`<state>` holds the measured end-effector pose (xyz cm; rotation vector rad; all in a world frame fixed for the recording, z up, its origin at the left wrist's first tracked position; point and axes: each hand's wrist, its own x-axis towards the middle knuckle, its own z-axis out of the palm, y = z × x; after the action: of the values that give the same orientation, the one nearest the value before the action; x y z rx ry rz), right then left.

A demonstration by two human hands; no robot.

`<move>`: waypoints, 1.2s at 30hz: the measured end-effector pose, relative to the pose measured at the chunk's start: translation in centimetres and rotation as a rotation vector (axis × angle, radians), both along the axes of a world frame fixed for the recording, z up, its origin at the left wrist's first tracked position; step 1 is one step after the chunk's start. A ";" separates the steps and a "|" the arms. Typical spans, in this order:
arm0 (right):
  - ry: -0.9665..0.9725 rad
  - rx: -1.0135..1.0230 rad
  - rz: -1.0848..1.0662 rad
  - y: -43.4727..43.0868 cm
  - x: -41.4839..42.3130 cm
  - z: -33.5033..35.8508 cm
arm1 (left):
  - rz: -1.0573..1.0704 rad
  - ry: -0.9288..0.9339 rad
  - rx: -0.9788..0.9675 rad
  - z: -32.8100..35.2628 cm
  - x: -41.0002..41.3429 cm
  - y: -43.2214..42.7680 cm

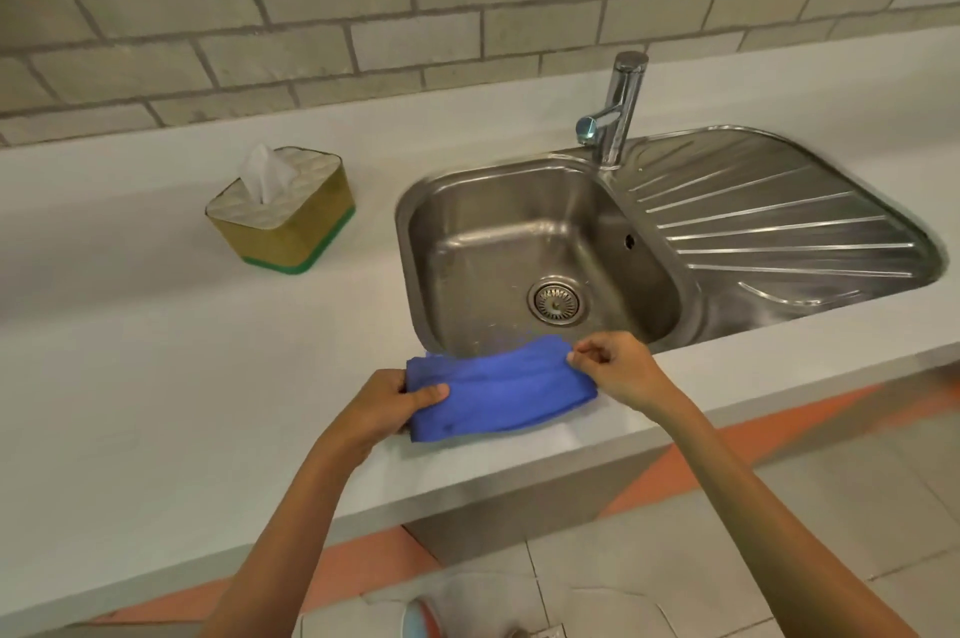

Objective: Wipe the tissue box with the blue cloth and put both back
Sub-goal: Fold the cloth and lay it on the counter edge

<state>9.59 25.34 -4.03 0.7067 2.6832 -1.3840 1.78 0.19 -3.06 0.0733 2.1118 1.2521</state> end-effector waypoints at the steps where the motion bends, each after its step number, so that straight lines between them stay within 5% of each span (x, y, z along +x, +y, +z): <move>1: -0.025 0.035 0.002 0.2 0.6 -0.5 | -0.026 -0.002 -0.031 -0.1 0.6 0.2; 5: -0.118 0.175 -0.019 0.7 2.4 -1.7 | -0.043 0.049 -0.131 -0.4 2.0 1.1; 9: -0.129 0.223 -0.041 0.9 3.0 -2.1 | 0.044 0.313 -0.367 -0.4 3.0 1.8; 17: -0.042 0.240 -0.119 0.1 3.2 -2.4 | 0.072 0.517 -0.307 0.0 3.6 1.7; 22: -0.033 0.234 -0.175 0.5 3.6 -2.5 | 0.182 0.506 -0.163 -0.6 3.8 2.2; 28: -0.025 0.243 -0.221 1.1 3.6 -2.4 | 0.135 0.563 -0.350 -2.6 4.0 2.8; 36: 0.105 0.249 -0.219 0.6 1.7 -0.4 | 0.240 0.468 -0.255 -1.4 1.6 2.7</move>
<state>11.25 25.98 -4.41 1.0025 2.9715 -1.1658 3.43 2.92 -4.44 -0.0006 2.7391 1.1692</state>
